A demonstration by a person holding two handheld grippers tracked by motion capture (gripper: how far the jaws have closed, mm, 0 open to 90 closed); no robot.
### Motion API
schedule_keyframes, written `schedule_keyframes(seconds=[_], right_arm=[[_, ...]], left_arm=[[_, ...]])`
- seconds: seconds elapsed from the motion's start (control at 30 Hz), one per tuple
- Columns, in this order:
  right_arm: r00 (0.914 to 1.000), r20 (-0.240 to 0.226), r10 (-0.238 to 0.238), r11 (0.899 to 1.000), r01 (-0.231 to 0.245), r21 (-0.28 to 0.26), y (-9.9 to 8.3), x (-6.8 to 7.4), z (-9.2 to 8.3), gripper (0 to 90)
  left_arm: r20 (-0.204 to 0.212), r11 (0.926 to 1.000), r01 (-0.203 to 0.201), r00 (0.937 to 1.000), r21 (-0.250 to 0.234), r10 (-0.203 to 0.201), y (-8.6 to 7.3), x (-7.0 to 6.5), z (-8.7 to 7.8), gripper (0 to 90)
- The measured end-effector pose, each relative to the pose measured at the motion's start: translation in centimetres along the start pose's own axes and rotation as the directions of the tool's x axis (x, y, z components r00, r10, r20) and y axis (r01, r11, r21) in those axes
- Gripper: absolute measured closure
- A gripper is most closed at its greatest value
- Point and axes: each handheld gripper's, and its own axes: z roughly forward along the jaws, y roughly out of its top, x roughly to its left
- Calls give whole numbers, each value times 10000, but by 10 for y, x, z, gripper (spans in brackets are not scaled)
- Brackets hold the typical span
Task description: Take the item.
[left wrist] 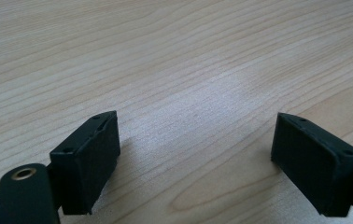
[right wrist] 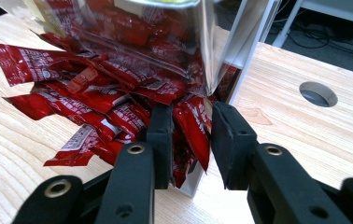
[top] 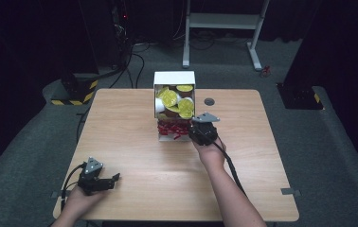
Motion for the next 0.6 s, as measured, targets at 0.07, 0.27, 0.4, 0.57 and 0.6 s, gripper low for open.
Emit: schedule_keyframes(seconds=[0.07, 0.27, 0.4, 0.57, 0.6], right_arm=[[10000, 31, 35, 10000, -36, 32, 0, 1, 0, 715], [10000, 52, -54, 10000, 54, 81, 0, -1, 0, 722], [9999, 77, -85, 10000, 85, 42, 0, 0, 1, 715], [9999, 74, -132, 9999, 132, 94, 2, 0, 2, 746], [9999, 74, -132, 9999, 132, 94, 2, 0, 2, 746]], left_arm=[[23, 10000, 47, 10000, -5, -47, 0, 0, 0, 159], [2, 10000, 6, 10000, -4, -6, 0, 0, 0, 158], [25, 10000, 50, 10000, -7, -50, 0, 0, 0, 158], [3, 10000, 7, 10000, -1, -7, 0, 0, 0, 158], [2, 10000, 3, 10000, -1, -3, 0, 0, 0, 158]])
